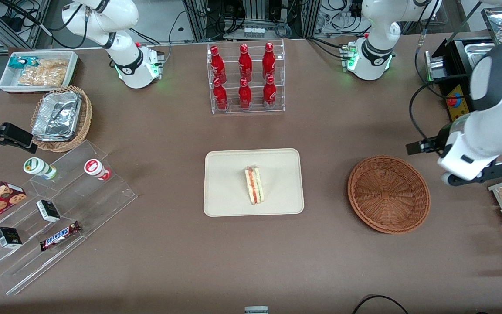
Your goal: Place sandwich from basket to tray
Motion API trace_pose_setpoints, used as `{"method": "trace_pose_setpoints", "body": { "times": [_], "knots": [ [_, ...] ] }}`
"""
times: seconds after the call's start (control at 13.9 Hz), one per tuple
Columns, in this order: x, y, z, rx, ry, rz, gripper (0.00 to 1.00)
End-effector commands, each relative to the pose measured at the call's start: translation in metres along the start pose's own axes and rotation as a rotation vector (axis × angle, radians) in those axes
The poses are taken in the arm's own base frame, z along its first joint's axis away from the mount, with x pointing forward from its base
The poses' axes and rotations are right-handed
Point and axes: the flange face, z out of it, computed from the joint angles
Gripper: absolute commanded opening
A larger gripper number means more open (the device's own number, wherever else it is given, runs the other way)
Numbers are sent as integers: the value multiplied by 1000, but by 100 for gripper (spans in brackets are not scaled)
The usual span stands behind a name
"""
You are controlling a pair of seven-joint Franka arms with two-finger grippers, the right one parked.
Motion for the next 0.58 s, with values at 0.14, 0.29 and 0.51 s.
{"method": "trace_pose_setpoints", "body": {
  "times": [0.14,0.29,0.51],
  "knots": [
    [-68,-29,-4,6,3,31,100],
    [-73,-38,-8,-21,17,29,100],
    [-69,-54,-13,-79,28,72,100]
  ]
}}
